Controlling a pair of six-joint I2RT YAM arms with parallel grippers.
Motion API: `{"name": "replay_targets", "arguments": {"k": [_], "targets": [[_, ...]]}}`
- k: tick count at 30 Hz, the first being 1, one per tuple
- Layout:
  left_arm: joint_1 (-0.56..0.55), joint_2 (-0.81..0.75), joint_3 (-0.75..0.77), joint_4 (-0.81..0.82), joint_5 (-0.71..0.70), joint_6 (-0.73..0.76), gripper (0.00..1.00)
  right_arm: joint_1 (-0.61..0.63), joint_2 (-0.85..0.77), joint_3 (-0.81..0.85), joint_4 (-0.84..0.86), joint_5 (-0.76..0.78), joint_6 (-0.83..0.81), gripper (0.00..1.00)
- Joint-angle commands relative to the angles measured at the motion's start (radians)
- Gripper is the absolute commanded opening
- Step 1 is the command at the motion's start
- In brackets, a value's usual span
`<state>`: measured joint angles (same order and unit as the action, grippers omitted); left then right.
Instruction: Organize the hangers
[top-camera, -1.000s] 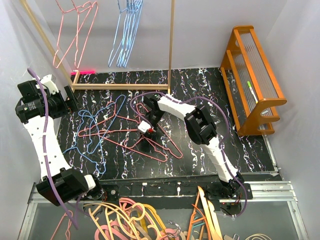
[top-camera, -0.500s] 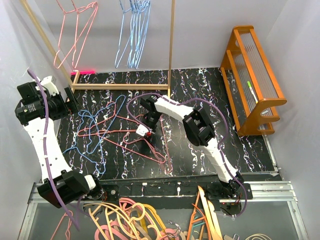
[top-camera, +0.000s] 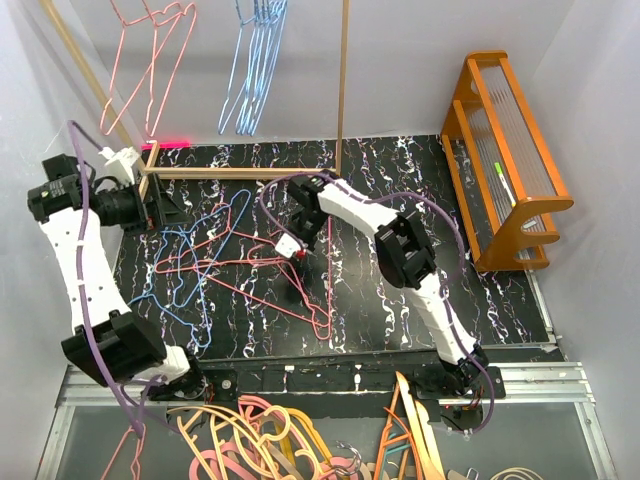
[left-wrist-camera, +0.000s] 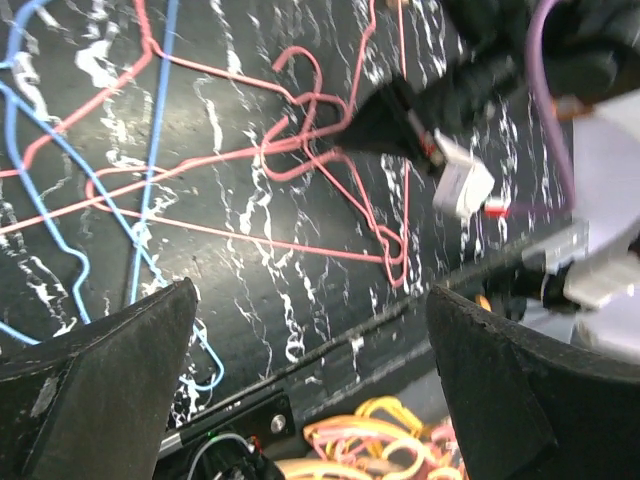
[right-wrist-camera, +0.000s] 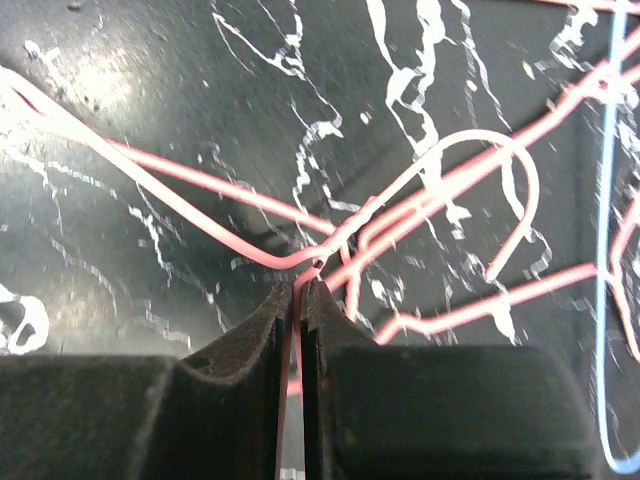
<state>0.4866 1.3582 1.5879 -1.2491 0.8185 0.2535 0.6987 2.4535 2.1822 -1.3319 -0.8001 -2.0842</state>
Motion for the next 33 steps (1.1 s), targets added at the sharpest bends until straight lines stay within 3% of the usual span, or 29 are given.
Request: {"name": "replay_targets", "arguments": {"k": [1,3,6,11,14,22,28,33], "targets": [[-0.2,0.039,0.068,-0.187,0.062,0.151,0.97,-0.058,-0.184,0.013,0.015,-0.076,0.098,0.08],[-0.285,0.043,0.04,-0.17,0.031,0.16,0.97,-0.084,-0.234,-0.017,0.056,-0.094,0.185,0.08],[-0.289,0.016,-0.004,-0.094,0.098,0.113,0.97,-0.121,-0.309,-0.089,0.16,-0.095,0.349,0.08],[-0.303,-0.121,-0.21,0.275,0.205,-0.233,0.97,-0.182,-0.507,-0.394,0.61,-0.054,0.744,0.08],[-0.349,-0.131,-0.275,0.36,0.2,-0.283,0.97,-0.19,-0.597,-0.546,0.815,0.011,0.931,0.08],[-0.487,-0.092,-0.366,0.469,0.129,-0.242,0.97,-0.229,-0.63,-0.58,0.915,0.099,1.114,0.08],[-0.498,-0.005,-0.433,0.507,0.122,-0.098,0.97,-0.268,-0.64,-0.573,0.944,0.091,1.168,0.08],[-0.513,0.065,-0.505,0.651,0.16,-0.117,0.97,-0.294,-0.641,-0.574,0.996,0.068,1.256,0.08]]}}
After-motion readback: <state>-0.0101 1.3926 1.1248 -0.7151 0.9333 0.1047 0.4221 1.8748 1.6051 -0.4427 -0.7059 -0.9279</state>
